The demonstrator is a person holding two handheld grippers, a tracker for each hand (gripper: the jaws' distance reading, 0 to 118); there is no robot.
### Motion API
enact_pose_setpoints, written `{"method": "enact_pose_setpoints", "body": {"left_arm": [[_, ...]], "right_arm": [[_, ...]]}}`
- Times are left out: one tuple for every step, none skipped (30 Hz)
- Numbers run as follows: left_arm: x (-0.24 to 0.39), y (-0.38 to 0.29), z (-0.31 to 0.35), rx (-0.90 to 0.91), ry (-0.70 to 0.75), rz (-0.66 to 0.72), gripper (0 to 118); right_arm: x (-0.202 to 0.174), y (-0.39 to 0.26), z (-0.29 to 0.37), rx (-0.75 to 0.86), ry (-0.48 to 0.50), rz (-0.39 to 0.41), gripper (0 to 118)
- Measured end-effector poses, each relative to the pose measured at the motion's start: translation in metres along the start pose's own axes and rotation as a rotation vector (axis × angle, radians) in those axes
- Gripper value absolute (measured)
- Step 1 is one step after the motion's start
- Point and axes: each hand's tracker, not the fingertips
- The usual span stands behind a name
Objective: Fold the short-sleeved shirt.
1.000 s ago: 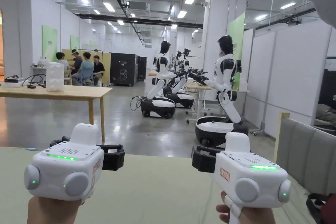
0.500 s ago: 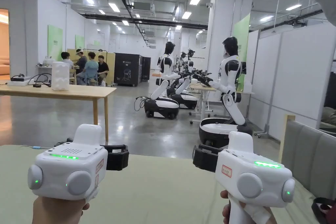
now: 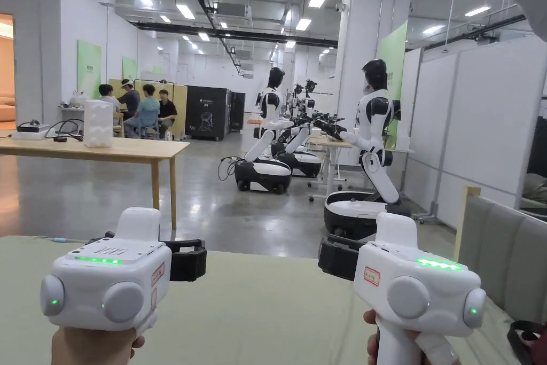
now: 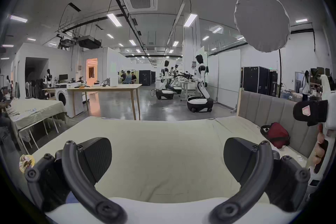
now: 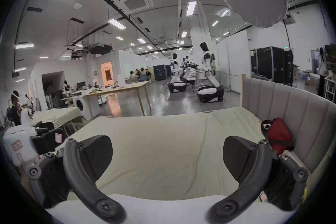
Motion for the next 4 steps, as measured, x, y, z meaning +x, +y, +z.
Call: {"method": "enact_pose_setpoints", "body": {"left_arm": [[-0.0003,-0.0003,0.0004,0.001,0.002,0.004,118],[-0.0005,-0.0005,0.0007,0.001,0.002,0.007,118],[-0.0007,0.0001,0.0002,0.001,0.003,0.007,118],[-0.0006,0.0003,0.0004,0.001,0.007,0.007,118]], "right_arm": [[0.0003,0.0,-0.001,-0.001,-0.012,-0.013,118],[0.0014,0.0003,-0.0004,0.007,-0.011,-0.024,116],[0.0033,0.0004,0.0007,0.015,-0.001,-0.031,114],[0.0056,0.0012,0.0019,0.023,0.02,-0.034,114]]}}
